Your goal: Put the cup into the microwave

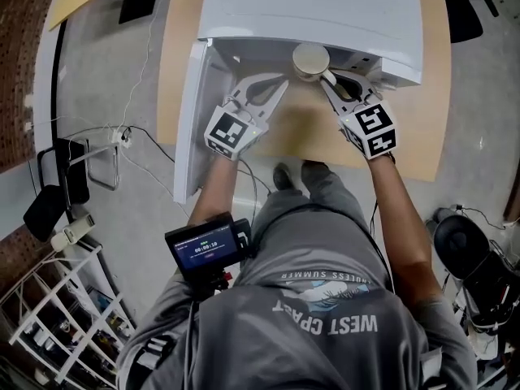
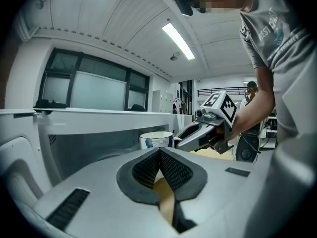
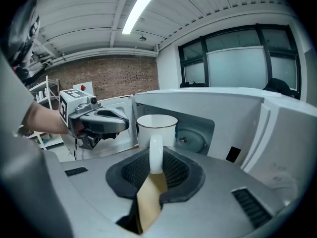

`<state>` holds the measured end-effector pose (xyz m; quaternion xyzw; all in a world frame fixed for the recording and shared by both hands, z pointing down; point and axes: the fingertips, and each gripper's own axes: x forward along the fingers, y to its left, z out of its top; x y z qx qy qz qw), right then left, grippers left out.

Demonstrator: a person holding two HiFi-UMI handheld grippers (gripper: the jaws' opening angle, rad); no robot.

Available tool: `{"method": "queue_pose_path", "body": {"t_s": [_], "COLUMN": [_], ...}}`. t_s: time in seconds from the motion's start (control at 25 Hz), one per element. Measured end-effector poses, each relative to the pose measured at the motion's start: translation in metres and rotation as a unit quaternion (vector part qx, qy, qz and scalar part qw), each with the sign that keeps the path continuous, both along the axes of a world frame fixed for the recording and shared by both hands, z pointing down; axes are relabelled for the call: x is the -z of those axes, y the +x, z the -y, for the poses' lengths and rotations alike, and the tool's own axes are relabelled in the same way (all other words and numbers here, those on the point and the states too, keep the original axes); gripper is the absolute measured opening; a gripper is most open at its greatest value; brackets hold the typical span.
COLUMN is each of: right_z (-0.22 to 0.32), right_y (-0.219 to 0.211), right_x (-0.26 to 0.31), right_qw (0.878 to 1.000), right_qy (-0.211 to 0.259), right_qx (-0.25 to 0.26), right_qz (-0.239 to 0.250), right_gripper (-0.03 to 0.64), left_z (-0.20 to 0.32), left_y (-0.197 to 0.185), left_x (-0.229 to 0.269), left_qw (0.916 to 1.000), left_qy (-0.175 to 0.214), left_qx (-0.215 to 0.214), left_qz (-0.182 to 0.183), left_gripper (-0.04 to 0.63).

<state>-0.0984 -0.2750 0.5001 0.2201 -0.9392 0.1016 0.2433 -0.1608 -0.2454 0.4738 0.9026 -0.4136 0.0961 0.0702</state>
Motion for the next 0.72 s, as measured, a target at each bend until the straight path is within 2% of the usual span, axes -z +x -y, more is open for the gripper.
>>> {"method": "queue_pose_path", "body": {"t_s": [0.44,0.72], "right_z": [0.053,0.061], "right_y": [-0.017,-0.037], "right_x": [-0.044,-0.059], "right_qw": [1.000,0.999], "right_qy": [0.012,0.021], "right_qx": [-0.024,-0.031], "right_qz": [0.008,0.011], "right_gripper": [0.067,0.067], "left_z": [0.043,0.055], "left_y": [-0.013,-0.026], "left_x": [-0.044,-0.060], "left_qw": [0.9993,0.9985], "left_qy": [-0.026,-0.040], "left_qx": [0.027,0.039], "left_qz": [0.007,0.001], "left_gripper": [0.021,0.021]}}
